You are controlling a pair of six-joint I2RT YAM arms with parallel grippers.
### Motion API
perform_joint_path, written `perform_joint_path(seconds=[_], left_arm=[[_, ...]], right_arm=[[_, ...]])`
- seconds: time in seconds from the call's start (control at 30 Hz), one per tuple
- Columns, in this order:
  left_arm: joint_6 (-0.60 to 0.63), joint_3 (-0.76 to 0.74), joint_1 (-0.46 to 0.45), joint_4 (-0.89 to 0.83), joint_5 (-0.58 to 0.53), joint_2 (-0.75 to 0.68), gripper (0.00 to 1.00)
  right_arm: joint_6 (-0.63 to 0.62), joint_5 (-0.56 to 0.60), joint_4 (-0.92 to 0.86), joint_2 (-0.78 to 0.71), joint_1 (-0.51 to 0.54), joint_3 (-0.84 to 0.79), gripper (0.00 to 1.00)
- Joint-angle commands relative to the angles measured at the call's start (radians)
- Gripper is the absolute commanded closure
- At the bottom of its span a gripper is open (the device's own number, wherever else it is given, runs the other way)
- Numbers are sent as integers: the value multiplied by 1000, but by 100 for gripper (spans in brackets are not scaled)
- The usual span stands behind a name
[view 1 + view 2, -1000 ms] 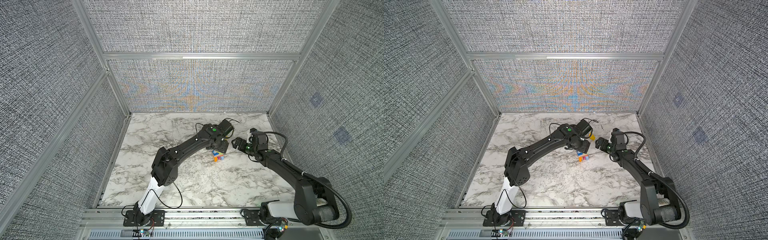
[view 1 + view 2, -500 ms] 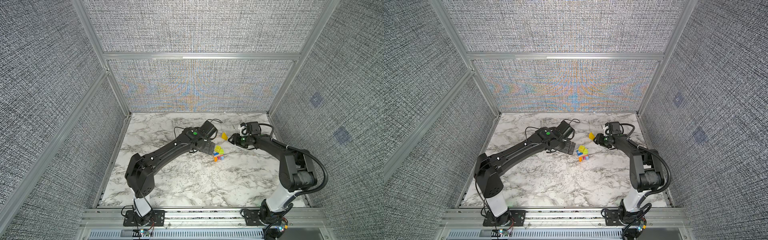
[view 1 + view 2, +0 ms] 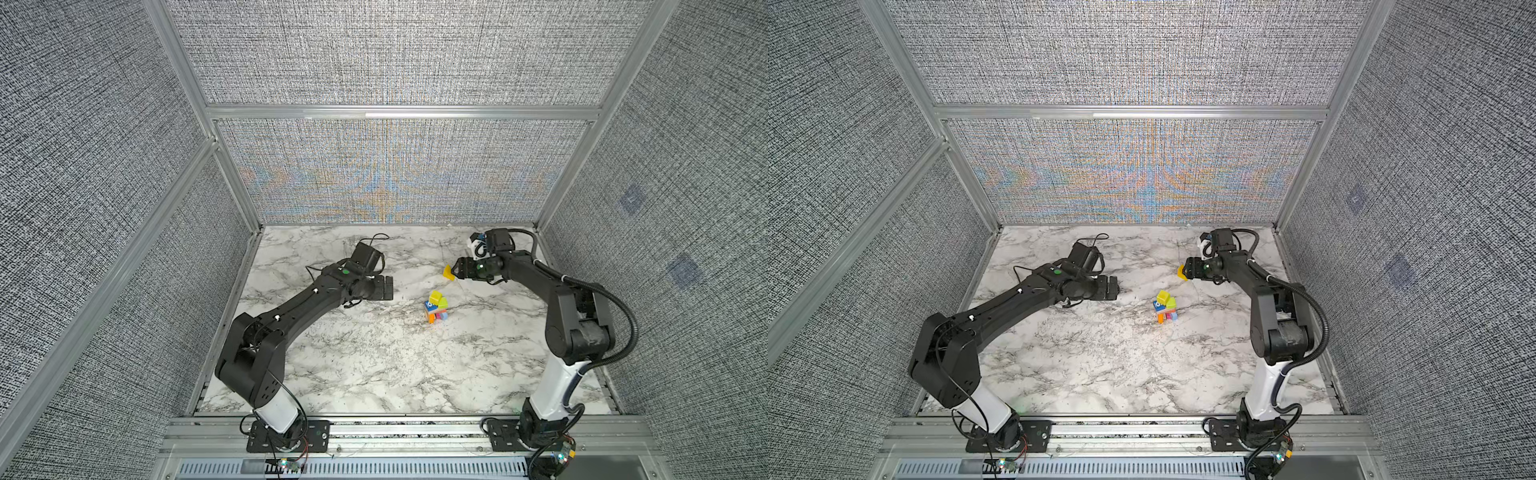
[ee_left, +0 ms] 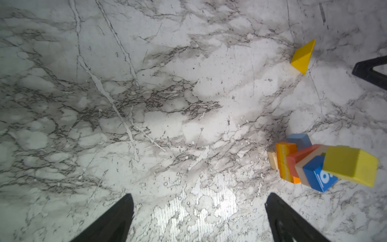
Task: Build the wood block tower
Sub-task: 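Move the right gripper over the yellow wedge block while the left gripper withdraws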
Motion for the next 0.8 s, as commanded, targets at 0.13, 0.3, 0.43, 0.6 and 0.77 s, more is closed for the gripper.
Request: perform_joint_path(seconds=[0.13, 0.3, 0.43, 0.6, 0.77], left_arm=[[7, -76, 39, 253, 89, 37, 1], [2, -143, 79, 352, 137, 45, 1], [-32, -191, 113, 434, 200, 43, 1], [-40, -194, 120, 454, 228, 55, 2], [-44, -202, 127, 465, 237, 61, 2]], right_arm=[[-180, 100, -189, 116, 47, 187, 25], [-240, 118, -224, 156, 60, 219, 28], [-251, 131, -242, 182, 63, 249, 33], [-272, 134, -283, 227, 72, 311, 39], [-290, 150, -319, 266, 79, 365, 43]])
